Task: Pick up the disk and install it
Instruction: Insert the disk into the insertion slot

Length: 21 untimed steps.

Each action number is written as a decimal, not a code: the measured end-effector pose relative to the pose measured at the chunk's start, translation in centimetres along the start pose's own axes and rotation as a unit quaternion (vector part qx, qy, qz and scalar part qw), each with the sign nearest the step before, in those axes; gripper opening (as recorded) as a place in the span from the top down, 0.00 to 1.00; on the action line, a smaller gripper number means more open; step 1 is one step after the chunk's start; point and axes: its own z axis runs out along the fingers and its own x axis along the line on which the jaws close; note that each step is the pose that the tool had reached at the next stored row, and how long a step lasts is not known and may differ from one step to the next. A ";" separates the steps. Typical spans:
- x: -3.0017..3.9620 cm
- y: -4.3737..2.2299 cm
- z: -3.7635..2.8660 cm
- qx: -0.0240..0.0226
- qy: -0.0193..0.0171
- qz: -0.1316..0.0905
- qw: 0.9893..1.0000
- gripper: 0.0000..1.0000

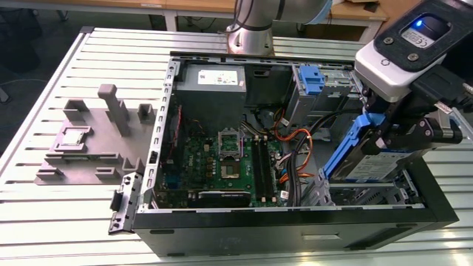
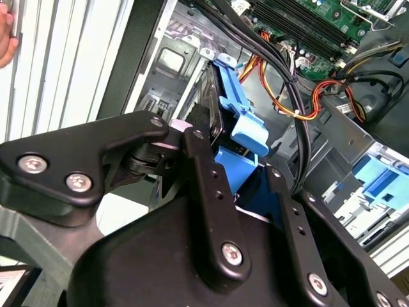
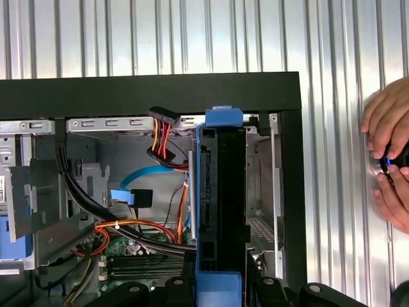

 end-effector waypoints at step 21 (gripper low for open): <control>-0.04 0.01 1.33 0.000 0.000 0.000 1.000 0.63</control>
